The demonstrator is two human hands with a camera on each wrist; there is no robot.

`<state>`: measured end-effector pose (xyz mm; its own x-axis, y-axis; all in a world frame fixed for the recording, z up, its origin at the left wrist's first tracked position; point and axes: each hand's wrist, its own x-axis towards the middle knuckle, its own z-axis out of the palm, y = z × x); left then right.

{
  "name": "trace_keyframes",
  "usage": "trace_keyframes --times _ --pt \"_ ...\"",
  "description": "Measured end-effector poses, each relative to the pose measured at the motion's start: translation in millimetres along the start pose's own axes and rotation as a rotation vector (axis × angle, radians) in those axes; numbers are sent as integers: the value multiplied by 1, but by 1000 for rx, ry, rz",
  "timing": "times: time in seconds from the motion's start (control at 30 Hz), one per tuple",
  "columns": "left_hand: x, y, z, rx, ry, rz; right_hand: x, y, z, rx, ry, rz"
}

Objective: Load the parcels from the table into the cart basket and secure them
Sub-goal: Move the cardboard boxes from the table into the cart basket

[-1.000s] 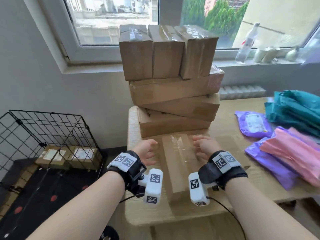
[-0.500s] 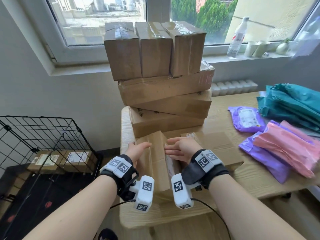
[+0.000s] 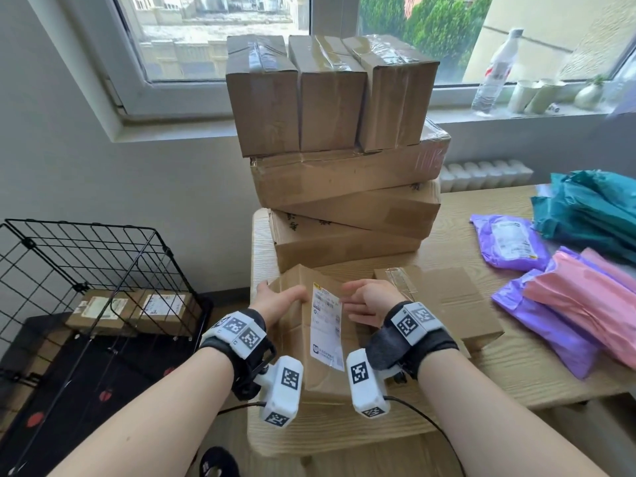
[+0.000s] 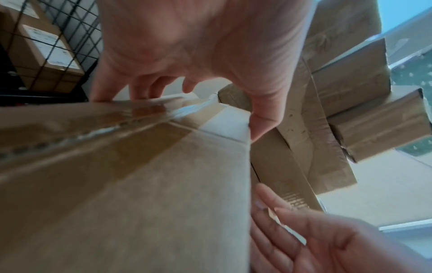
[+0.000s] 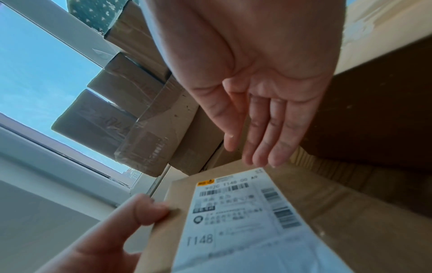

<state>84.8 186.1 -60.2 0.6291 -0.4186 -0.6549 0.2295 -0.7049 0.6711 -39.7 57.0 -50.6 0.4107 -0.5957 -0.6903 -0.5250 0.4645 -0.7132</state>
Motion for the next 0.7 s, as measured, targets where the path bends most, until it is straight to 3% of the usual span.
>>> trace_keyframes --times 0.23,0.37,0.53,0.7 --pt "23 -17 -45 -245 24 -1 7 -9 15 44 35 -34" --pt "-1 -16 -78 -383 52 33 13 -17 44 19 18 -18" --pt "-13 -30 -123 -560 103 86 11 -29 101 -86 -150 0" --pt "-15 -52 -184 -713 159 55 7 -41 166 -262 -267 -86"
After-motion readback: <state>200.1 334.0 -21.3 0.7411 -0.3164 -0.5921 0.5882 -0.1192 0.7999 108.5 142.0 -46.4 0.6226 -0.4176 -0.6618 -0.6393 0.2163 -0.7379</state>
